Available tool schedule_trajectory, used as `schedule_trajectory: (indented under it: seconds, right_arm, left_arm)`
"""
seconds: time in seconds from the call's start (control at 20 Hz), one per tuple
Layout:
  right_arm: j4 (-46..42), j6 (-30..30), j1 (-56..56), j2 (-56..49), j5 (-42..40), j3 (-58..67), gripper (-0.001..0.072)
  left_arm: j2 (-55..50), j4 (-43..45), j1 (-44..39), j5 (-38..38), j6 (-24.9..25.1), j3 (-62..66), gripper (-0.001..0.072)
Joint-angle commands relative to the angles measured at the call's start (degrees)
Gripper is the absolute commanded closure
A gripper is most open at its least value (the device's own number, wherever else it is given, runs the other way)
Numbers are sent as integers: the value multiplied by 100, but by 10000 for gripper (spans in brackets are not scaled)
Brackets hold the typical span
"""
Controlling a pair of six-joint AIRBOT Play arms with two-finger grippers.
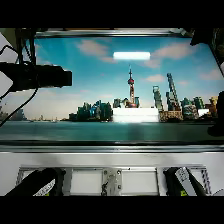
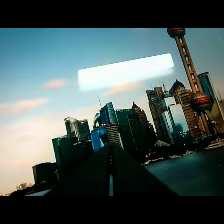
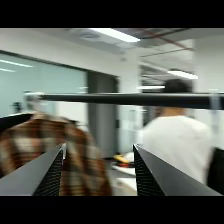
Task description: Fold the clothes and pants, and hang the long-sleeved shirts on hangers.
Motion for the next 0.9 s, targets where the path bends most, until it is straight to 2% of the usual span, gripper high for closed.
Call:
schedule_trajectory:
  seconds: [0.0, 0.1, 0.15, 0.3, 0.45, 0.55, 0.7, 0.85]
  right_arm:
    - [37, 1311, 107, -201, 3550, -2, 235]
    - [-31, 2100, 483, -551, 5062, -9, 236]
    - [-197, 2448, 741, -704, 5545, -13, 236]
    - [-1591, 3582, 1950, -994, 6358, -76, 236]
    - [-3521, 4203, 3598, -1008, 6393, -428, 236]
    - [-4251, 4352, 4603, -1010, 6317, -734, 236]
    - [-4723, 4378, 5781, -1012, 6074, -1099, 236]
    - [-4776, 4376, 6336, -1012, 6065, -1185, 236]
  left_arm:
    - [-2, -2, 2, 2, 7, -2, 690]
    - [-4, -2, 2, 7, 4, -2, 691]
    - [-2, -2, 2, 7, 4, -2, 690]
    - [-2, -11, -61, 13, 2, -2, 690]
    - [-2, -9, -321, 170, 2, -2, 690]
    - [-2, -7, -459, 234, 2, -2, 691]
    - [-2, -4, -509, 308, 4, -2, 690]
    - [-2, -4, -509, 297, 2, -2, 690]
